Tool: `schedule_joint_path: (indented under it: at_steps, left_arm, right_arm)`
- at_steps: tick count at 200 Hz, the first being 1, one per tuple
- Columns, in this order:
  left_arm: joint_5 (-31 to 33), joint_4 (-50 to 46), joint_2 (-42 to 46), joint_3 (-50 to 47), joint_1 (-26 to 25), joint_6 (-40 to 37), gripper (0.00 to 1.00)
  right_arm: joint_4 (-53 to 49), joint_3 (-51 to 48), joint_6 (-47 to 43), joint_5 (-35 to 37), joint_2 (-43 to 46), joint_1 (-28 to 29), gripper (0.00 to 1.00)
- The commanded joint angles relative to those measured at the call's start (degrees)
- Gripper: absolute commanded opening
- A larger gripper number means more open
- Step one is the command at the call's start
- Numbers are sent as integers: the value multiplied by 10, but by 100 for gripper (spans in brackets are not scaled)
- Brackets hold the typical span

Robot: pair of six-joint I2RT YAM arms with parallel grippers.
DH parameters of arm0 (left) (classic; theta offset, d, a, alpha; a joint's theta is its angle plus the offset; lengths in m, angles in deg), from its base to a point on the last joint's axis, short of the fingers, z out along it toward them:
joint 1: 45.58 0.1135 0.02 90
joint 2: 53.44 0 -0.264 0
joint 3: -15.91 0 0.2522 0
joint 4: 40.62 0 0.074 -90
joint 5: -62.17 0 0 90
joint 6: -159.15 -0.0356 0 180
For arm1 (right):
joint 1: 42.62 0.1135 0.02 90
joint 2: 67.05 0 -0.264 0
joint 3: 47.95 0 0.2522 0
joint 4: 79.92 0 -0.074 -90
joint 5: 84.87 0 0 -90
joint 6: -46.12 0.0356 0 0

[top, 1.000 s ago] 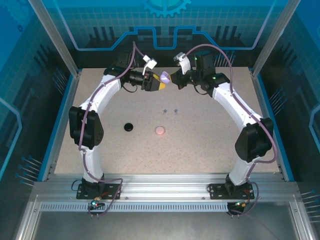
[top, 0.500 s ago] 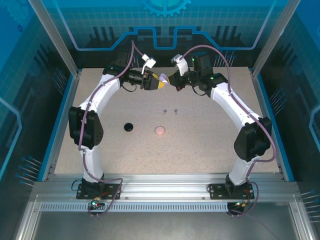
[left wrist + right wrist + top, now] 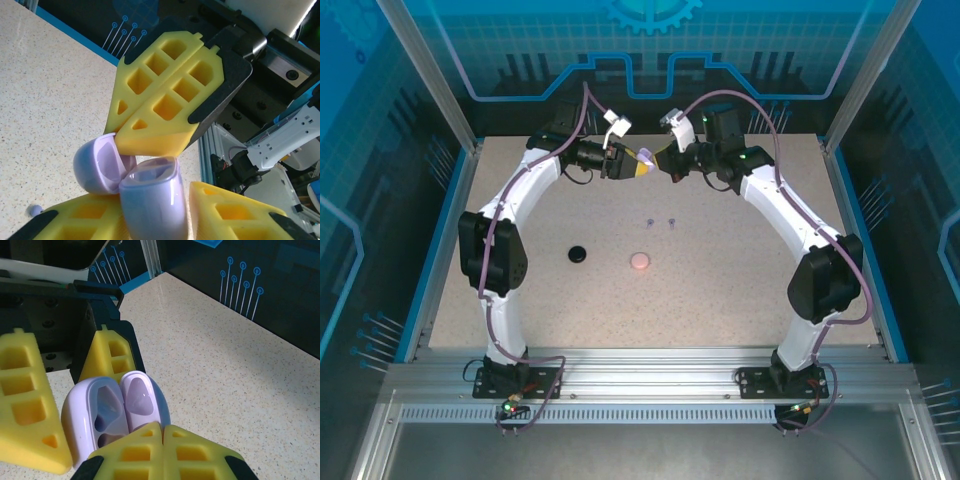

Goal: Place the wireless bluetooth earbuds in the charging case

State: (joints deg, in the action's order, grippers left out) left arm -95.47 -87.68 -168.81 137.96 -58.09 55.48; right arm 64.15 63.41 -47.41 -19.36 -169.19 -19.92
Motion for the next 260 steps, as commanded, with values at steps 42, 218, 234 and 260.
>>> schedule_joint_path:
  at_steps: [42,218,234,260]
  left_arm:
    - [-28,-5,-5,17,4,-7,13]
    - [307,833,269,-508,73,483,8]
    - [338,835,299,-537,72,478,8]
    - [385,808,351,-574,59,449,9]
  right_arm:
    - [-16,29,-5,-4,-9,17,4]
    - [-124,-39,391,301,-29,102,60]
    - [-166,-5,426,340,-71,117,60]
    - [-221,56,465,380,-135,136,58]
